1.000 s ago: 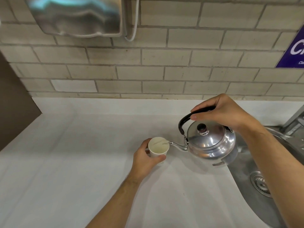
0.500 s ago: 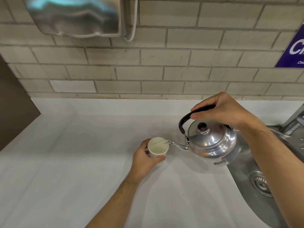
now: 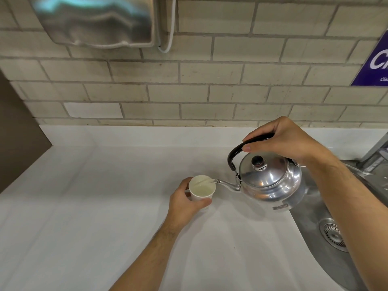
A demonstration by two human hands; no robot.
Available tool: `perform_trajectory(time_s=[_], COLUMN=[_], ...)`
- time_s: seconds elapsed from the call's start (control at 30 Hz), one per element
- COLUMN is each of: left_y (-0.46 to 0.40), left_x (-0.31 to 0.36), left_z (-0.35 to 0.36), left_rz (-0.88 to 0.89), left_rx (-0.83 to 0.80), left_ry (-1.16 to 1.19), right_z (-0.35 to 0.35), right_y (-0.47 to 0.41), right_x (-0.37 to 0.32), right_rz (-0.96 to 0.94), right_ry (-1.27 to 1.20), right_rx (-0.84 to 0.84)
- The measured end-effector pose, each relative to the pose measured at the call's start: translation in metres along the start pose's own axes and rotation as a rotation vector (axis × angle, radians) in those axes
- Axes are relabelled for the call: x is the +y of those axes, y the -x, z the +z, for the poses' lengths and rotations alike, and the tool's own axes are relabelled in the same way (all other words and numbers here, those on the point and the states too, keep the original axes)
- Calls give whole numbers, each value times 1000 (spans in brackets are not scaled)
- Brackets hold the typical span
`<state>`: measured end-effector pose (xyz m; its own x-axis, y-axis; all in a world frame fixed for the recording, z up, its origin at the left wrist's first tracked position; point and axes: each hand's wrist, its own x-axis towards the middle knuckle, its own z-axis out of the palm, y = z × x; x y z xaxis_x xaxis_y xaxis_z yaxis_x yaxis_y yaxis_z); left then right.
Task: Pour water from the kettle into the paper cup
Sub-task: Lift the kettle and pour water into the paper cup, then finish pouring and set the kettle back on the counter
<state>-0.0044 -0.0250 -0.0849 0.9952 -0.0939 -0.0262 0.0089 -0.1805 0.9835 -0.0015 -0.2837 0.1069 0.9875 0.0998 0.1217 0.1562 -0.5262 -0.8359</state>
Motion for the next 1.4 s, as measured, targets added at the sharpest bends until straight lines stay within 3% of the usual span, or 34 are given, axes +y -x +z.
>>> perform_trajectory(time_s=[0.47, 0.83, 1.03, 1.4], left_y=[2, 2, 3, 6], left_x=[4, 5, 6, 12], left_z=[-2, -4, -4, -1], left_rz=[-33, -58, -67, -77], left_rx=[-32, -33, -38, -17], left_ry=[-3, 1, -1, -15], right_z=[4, 16, 38, 47], right_y=[7, -2, -23, -49], right_x=[32, 78, 100, 116], right_rz=[103, 253, 236, 182], right_ry=[-203, -465, -572, -534], right_rx=[71, 379, 559, 637])
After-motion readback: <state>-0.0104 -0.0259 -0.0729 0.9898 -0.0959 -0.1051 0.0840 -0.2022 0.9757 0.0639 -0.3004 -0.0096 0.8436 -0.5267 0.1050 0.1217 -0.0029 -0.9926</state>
